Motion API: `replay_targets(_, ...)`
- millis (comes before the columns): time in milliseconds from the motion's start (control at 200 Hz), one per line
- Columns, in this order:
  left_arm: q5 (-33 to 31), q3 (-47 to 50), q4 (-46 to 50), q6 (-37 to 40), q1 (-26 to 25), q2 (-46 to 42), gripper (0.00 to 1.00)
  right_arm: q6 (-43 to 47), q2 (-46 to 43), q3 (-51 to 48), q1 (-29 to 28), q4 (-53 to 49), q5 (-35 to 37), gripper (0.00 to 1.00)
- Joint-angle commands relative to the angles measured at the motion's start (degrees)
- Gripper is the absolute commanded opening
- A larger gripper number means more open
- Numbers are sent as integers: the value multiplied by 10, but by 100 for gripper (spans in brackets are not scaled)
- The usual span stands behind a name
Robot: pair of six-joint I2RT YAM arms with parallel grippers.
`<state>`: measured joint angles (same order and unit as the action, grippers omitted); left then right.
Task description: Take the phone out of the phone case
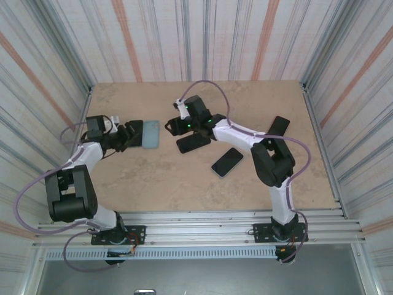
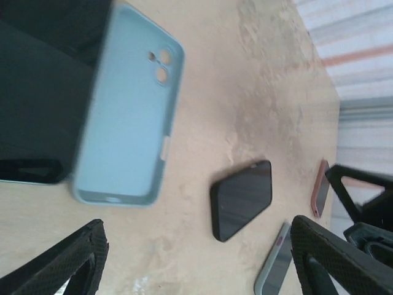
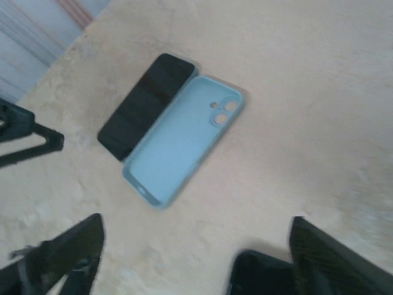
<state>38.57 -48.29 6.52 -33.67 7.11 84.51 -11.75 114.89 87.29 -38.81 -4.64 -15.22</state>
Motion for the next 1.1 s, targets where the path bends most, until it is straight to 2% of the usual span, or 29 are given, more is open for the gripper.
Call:
replay_targets(0, 15, 15, -9, -16, -23, -26, 82, 115, -31, -34, 27, -30, -64, 88)
replay_targets(155, 21, 22, -29, -35, -59, -30, 84, 197, -44, -59, 66, -47, -120, 93)
replay_targets(266, 21, 28, -34, -41, -70, -35, 85, 302, -39, -60, 85, -91, -160, 97)
replay_targets(401, 37, 35, -46, -55, -72, -44, 87, 449, -10, -40, 87, -172, -141, 99)
replay_targets(481, 38, 35, -40, -57, -76, -53, 87, 494, 13, -12, 90, -215, -133, 99)
replay_targets(571, 40, 38, -38, -62, -81, -63, 88, 516, 29, 1, 96, -217, -141, 99)
replay_targets(902, 47, 41, -6, -67, -93, -99, 88, 620, 87, 31, 99, -214, -103, 99)
replay_targets(1097, 52, 38, 7, -59, -93, -107, 87, 652, 126, 81, 102, -246, -113, 99)
